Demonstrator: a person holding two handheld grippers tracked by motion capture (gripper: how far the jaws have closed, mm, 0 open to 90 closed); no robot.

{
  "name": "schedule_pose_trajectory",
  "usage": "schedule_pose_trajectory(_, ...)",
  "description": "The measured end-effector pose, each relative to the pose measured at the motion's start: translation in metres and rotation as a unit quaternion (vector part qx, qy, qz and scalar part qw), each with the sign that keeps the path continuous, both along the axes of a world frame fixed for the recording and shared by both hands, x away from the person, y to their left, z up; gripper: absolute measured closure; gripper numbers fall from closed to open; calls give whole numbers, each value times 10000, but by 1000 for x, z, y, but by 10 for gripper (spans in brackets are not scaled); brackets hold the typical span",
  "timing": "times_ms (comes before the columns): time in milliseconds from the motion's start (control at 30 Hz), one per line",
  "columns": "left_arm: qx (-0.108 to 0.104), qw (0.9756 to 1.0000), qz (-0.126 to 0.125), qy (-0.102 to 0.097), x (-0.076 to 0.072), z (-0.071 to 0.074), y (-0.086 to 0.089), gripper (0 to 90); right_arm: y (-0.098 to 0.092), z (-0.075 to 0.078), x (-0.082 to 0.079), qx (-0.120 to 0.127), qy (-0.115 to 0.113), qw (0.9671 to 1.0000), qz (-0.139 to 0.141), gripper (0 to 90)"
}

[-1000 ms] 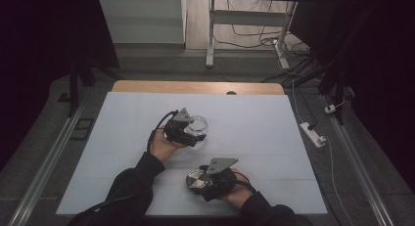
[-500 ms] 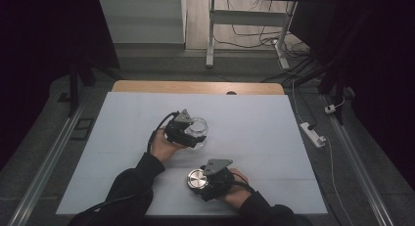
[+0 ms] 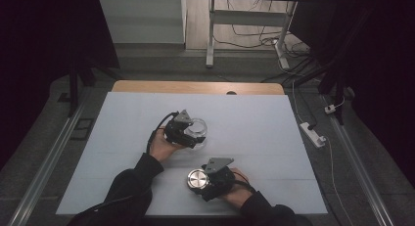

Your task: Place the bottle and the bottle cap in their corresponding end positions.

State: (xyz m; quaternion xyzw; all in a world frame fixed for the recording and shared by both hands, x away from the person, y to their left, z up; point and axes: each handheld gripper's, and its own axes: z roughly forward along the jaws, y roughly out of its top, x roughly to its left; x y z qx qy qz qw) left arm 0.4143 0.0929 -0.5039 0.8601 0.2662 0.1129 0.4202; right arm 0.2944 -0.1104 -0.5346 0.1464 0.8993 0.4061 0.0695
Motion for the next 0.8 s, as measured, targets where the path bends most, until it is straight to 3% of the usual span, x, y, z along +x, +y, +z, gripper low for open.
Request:
schedule_pose_trajectory(233,-217,9996,-157,132,1,5,7,107,-4,5,2,170,83,9998,-52,111)
schedule_pose_trajectory(467,-104,9999,-82,61,-5,10,11,69,-5,14,-1,324,56,9994,-107,75)
schedule_pose_trajectory(800,-223,9992,-130,316,-14,9,18,30,-12,19,2,411,92,9987,-303,47)
